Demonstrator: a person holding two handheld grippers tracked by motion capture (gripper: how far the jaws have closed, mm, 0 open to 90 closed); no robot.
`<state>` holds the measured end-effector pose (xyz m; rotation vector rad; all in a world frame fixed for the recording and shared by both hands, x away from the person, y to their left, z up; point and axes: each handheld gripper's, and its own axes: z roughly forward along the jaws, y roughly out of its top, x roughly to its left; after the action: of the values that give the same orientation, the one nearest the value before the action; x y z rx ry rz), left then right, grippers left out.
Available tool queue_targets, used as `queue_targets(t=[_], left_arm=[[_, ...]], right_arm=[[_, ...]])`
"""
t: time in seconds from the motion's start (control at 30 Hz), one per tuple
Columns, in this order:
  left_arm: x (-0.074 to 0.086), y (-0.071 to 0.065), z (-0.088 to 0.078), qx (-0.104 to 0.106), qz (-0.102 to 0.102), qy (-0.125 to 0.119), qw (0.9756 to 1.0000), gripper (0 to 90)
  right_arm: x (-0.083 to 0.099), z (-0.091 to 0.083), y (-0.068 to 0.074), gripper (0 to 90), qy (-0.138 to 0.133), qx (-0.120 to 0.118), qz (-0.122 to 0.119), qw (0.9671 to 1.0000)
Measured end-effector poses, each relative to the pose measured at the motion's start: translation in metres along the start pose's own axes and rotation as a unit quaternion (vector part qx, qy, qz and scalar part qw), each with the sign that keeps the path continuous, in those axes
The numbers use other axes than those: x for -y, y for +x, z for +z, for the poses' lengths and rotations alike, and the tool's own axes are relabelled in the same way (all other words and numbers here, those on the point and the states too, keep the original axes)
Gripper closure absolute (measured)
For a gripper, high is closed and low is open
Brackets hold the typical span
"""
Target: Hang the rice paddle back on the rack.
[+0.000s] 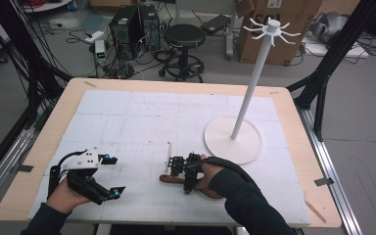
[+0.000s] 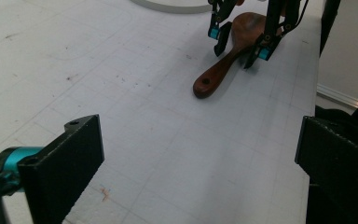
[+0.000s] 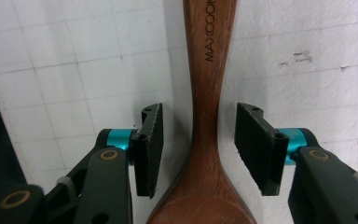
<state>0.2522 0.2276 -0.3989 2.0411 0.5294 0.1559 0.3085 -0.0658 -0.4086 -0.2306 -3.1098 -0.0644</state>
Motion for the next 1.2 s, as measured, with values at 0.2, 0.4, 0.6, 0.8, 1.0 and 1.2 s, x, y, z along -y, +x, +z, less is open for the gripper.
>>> queue_targets(t=[0.2,0.4,0.6,0.8,1.0,1.2], left_arm=[[0.0001,-0.0002,-0.0001,-0.001,0.0,-0.001,1.0,1.9],[0.0001,-0.0003,0.0,-0.001,0.001,0.0,1.0,2.0],[0.0002,-0.0004,-0.0003,-0.002,0.0,-0.001,1.0,2.0],[0.0004,-0.0006,-0.0011,-0.003,0.0,-0.001,1.0,1.9],[0.0004,-0.0005,-0.0014,-0.004,0.0,-0.001,1.0,2.0],[0.0004,-0.0006,-0.0011,-0.004,0.0,-0.001,1.0,1.9]], right_arm=[[-0.0003,0.0006,-0.0009,56.9,-0.004,0.001,0.001,1.0],[-0.0001,0.0006,-0.0014,60.1,-0.004,0.001,0.008,1.0],[-0.0017,0.001,0.0005,61.0,0.001,0.005,0.007,1.0],[-0.0031,0.0013,0.0007,64.0,0.005,0.008,-0.002,1.0],[-0.0008,0.0007,-0.0015,68.3,-0.003,0.006,0.011,0.9999],[-0.0003,0.0003,-0.0002,76.8,-0.002,0.006,0.005,1.0]])
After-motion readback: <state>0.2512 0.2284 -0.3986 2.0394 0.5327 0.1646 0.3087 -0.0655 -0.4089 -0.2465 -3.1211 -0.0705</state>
